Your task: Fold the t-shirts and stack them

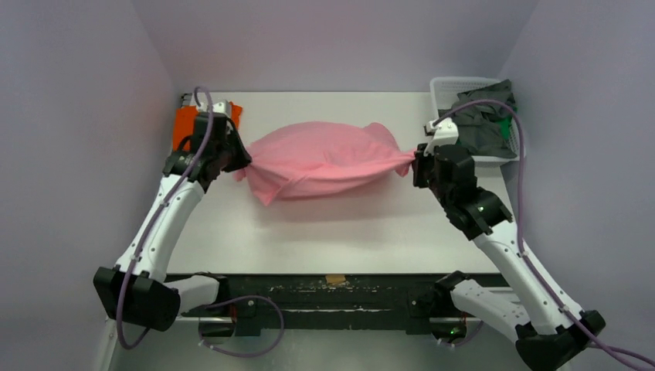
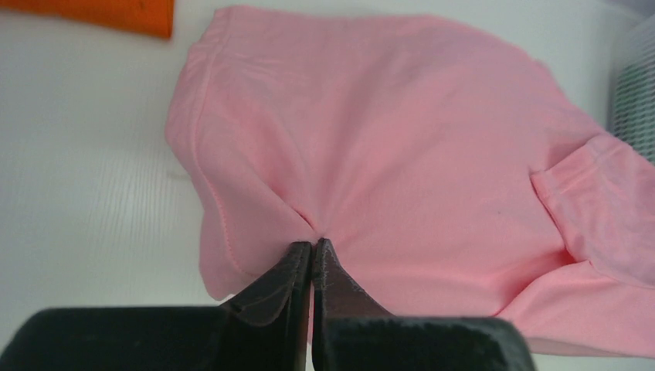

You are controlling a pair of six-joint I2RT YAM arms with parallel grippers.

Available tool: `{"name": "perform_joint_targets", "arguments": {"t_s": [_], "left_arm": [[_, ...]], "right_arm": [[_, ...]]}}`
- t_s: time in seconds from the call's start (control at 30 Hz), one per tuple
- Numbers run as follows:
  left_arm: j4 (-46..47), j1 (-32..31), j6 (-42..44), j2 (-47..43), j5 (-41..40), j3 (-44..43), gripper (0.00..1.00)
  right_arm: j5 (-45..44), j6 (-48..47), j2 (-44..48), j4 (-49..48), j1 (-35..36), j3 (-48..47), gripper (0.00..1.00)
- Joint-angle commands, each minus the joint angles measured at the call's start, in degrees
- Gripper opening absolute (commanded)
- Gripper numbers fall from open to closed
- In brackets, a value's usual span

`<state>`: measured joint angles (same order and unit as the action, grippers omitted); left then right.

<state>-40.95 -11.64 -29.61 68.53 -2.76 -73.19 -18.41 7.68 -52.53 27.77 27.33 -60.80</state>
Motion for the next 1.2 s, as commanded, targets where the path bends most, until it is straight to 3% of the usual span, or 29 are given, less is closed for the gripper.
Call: {"name": "perform_joint_targets", "arguments": {"t_s": [0.0, 0.03, 0.07, 0.1, 0.17, 0.23, 0.43, 0.63, 0.8, 0.97, 1.17], "left_arm": [[-1.2, 0.3, -3.3, 2.9, 1.3, 11.9, 0.29], [-1.6, 0.3, -3.7, 2.8, 0.9, 13.2, 0.46], [-2.0, 0.3, -4.3, 2.7, 0.3, 14.2, 0.66], [-2.8, 0.3, -5.2, 2.4, -0.3, 14.6, 0.87], [-3.7, 0.2, -6.8, 1.4, -0.6, 15.1, 0.93], [-3.1, -0.1, -7.6, 0.0, 0.2, 16.2, 0.97], [-3.5, -4.0, -11.0, -3.7, 0.3, 20.3, 0.98], [3.5, -9.2, -12.1, -1.0, 5.2, 23.2, 1.0], [11.5, -9.4, -12.5, 9.7, 8.8, 21.2, 1.0], [12.2, -9.6, -13.0, 26.0, 9.8, 11.5, 1.0], [11.3, -13.0, -13.2, 32.1, 11.9, 11.9, 0.98]], "right_arm": [[6.9, 15.2, -1.8, 11.6, 0.0, 10.8, 0.22], [7.3, 17.1, -1.1, 12.1, 0.0, 12.7, 0.43], [7.0, 19.0, -0.3, 12.7, 0.0, 14.0, 0.51], [6.6, 21.0, 0.7, 13.0, 0.0, 14.9, 0.72], [6.7, 21.3, 2.1, 13.6, 0.0, 15.2, 0.92], [6.7, 21.6, 3.5, 13.1, 0.0, 14.9, 0.98], [6.4, 22.5, 3.0, 8.4, 0.0, 15.1, 0.99], [14.0, 20.5, -8.5, -3.1, -0.1, 13.8, 0.98], [15.7, 17.8, -23.2, -11.7, -0.1, 9.2, 0.96], [12.6, 20.1, -35.8, -15.1, 0.0, 5.2, 0.94], [10.0, 23.6, -39.7, -15.4, 0.0, 11.3, 0.91]]}}
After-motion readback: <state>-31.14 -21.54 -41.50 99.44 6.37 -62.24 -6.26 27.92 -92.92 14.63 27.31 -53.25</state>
